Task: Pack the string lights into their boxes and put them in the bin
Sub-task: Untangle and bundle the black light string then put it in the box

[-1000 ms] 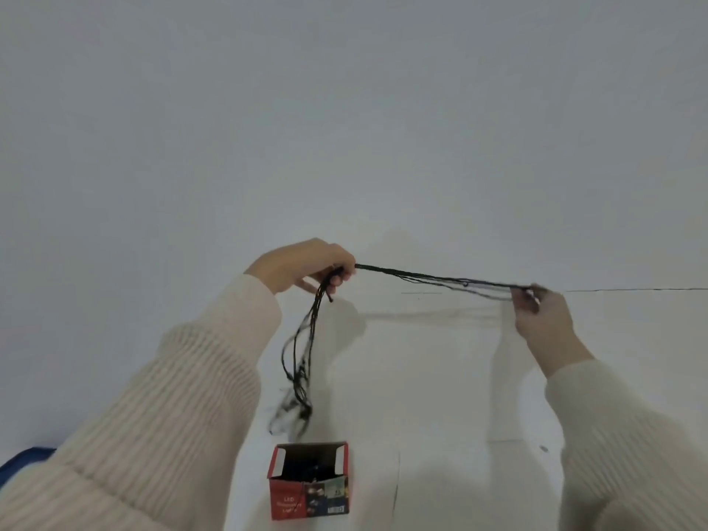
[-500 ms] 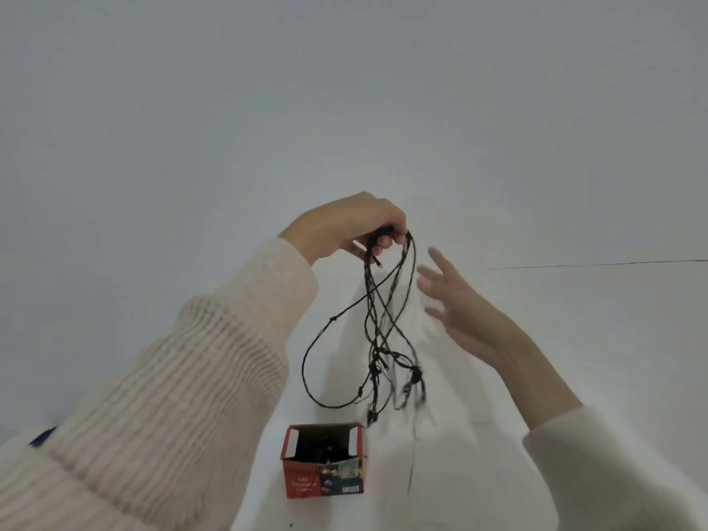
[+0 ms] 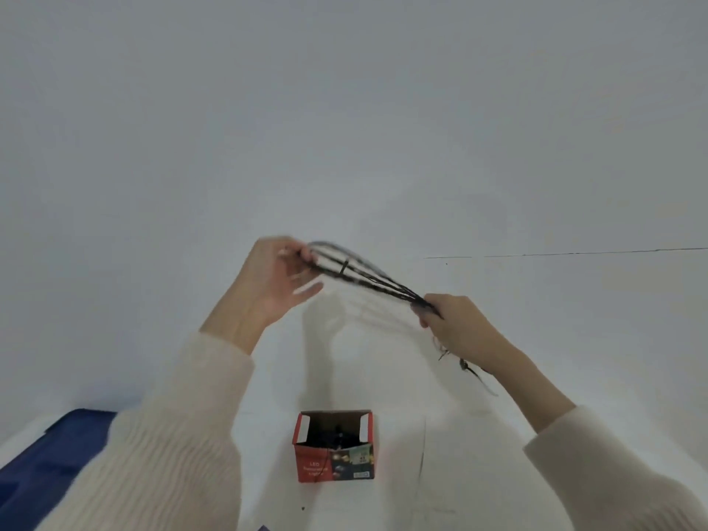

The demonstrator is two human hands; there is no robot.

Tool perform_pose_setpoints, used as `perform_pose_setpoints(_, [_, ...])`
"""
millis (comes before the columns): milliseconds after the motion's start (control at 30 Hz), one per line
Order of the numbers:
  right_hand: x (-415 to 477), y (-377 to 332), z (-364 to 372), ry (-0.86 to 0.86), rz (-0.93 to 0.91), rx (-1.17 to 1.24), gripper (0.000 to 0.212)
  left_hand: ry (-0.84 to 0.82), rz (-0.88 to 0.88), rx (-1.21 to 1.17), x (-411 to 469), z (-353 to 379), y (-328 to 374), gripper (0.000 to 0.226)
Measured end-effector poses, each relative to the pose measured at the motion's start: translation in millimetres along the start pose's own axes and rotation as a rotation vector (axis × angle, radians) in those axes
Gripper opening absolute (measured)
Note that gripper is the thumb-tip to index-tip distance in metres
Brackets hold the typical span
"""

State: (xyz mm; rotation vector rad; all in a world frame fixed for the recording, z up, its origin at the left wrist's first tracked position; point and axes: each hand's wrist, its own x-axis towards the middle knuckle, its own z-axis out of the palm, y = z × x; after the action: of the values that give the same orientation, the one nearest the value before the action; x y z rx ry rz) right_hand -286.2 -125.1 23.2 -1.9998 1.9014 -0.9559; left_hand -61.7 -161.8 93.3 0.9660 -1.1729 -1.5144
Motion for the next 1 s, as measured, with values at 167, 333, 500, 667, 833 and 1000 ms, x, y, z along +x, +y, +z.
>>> perform_pose_setpoints(167, [2.2, 9.0, 3.0, 0.066, -0.059, -0.070, 0.020, 0.020, -0.278, -0.019, -13.0, -33.2, -75.6, 0.017])
perform_pose_setpoints(333, [-0.8, 0.0, 9.7, -0.010, -0.308, -0.203, 0.017, 0.189, 0.133, 0.291, -13.6, -5.0, -83.6, 0.033])
perform_pose_setpoints(500, [-5.9, -29.5, 23.2, -0.063, -0.397, 0.092, 0.026, -0.134, 0.279, 0.321, -20.9, 50.1, -83.2, 0.073])
perform_pose_setpoints(667, [-9.2, -40.6, 37.8, -0.035, -0.314, 0.055, 0.031, -0.220, 0.077, -0.057, -17.0, 53.2, -108.7, 0.074])
perform_pose_setpoints(833, [-2.5, -30.8, 39.5, -0.321, -0.143, 0.009, 0.032, -0.453, -0.174, 0.102, -22.4, 25.5, -116.8, 0.014])
perform_pose_setpoints(1000, [-2.8, -22.5, 54.8, -0.407, 0.074, 0.412, 0.024, -0.468, -0.230, 0.465, -16.0, -1.4, -119.4, 0.024])
